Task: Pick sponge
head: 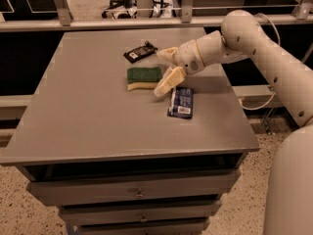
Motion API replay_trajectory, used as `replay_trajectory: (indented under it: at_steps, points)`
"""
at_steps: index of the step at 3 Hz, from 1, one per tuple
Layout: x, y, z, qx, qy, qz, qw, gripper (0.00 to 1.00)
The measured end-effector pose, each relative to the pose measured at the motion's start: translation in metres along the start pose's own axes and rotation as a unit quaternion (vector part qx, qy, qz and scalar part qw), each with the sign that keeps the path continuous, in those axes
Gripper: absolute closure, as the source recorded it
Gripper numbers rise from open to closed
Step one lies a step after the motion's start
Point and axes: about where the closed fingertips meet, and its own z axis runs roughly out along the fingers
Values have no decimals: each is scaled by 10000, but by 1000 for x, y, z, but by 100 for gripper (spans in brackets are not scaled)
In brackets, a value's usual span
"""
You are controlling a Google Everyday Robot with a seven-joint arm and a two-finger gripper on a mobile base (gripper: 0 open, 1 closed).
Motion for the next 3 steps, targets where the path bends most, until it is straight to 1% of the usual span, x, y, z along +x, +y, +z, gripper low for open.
replay_trajectory:
  at_steps: [1, 2, 3]
  points:
    - [1, -2, 6, -77, 5, 35, 10000, 16]
    - [3, -2, 9, -153, 10, 38, 9999, 38]
    - [-5, 0, 9, -182, -120, 17, 9998, 70]
